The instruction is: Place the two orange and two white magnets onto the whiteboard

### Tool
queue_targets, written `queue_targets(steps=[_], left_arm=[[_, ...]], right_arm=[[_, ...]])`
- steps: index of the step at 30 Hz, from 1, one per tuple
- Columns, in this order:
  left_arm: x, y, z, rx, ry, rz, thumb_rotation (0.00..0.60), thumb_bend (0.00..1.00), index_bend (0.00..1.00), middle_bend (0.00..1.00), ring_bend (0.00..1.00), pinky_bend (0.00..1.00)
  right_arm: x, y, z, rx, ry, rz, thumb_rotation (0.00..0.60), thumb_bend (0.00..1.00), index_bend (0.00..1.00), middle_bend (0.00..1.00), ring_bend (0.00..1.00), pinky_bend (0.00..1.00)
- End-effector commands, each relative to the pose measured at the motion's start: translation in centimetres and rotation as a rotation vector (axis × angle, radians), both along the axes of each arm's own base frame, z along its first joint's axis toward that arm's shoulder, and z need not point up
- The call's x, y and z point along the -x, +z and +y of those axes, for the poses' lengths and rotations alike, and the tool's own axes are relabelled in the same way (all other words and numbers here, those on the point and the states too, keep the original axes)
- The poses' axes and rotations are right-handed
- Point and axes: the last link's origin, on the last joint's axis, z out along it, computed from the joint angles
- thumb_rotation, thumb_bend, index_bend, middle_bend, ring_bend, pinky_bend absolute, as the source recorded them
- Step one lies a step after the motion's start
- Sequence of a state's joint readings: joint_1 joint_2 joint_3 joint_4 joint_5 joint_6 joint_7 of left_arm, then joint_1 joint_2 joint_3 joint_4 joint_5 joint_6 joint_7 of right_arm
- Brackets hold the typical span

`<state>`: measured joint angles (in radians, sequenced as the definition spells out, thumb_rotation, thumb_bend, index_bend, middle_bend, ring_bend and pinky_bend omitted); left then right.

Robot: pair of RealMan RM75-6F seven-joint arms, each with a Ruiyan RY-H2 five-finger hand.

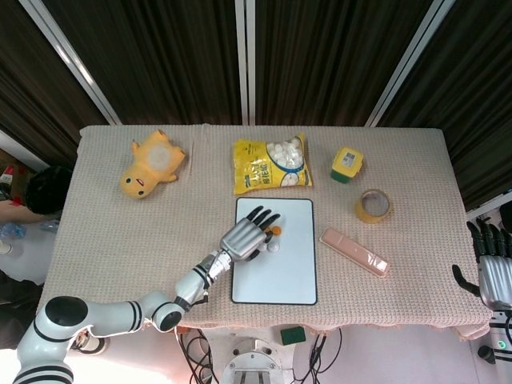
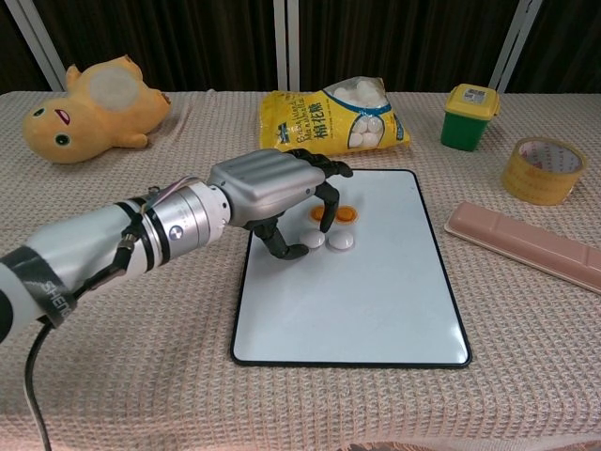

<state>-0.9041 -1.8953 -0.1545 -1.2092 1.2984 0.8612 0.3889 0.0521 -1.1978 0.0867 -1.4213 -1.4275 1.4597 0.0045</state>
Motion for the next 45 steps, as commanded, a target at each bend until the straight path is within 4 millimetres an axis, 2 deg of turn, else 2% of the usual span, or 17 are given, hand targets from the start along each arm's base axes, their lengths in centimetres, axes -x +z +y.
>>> queue_targets(steps=[1,12,24,31,34,39,42,45], left_arm=[[0.0,0.0,0.0,0.000,-0.001,-0.002,0.600,0.30,0.39,0.05,0.00,0.04],[-0.1,-0.1,0.0,0.010,0.000,-0.004,0.600,0.29,0.35,0.05,0.00,0.04],[0.2,0.3,-0.1,0.005,0.001,-0.004,0.600,0.28,0.20,0.05,0.00,0.04],[1.1,1.5,-0.3,-0.009,0.015,-0.001,0.600,0.21,0.17,0.05,0.00,0.04],[2.1,3.0,-0.4,-0.033,0.036,-0.012,0.600,0.18,0.17,0.05,0.00,0.04],[5.3,8.9,-1.1,-0.166,0.122,-0.088,0.600,0.17,0.17,0.05,0.00,0.04],[8.8,12.6,-2.8,-0.249,0.187,-0.058,0.600,0.17,0.16,0.05,0.00,0.05],[12.6,16.0,-5.5,-0.321,0.287,-0.057,0.600,0.16,0.14,0.05,0.00,0.06]], right_arm=[[0.0,0.0,0.0,0.000,0.000,0.000,0.600,0.31,0.00,0.00,0.00,0.00],[0.0,0.1,0.1,0.004,0.002,-0.001,0.600,0.31,0.00,0.00,0.00,0.00],[-0.1,0.2,0.1,0.009,0.003,0.000,0.600,0.31,0.00,0.00,0.00,0.00],[-0.3,0.3,0.1,0.011,0.009,0.001,0.600,0.31,0.00,0.00,0.00,0.00],[-0.4,0.4,0.1,0.014,0.014,-0.002,0.600,0.31,0.00,0.00,0.00,0.00],[-0.4,0.3,0.1,0.006,0.019,-0.002,0.600,0.31,0.00,0.00,0.00,0.00],[-0.5,0.1,0.1,0.000,0.024,-0.004,0.600,0.31,0.00,0.00,0.00,0.00],[-0.5,0.1,0.3,0.027,0.046,-0.015,0.600,0.31,0.00,0.00,0.00,0.00]])
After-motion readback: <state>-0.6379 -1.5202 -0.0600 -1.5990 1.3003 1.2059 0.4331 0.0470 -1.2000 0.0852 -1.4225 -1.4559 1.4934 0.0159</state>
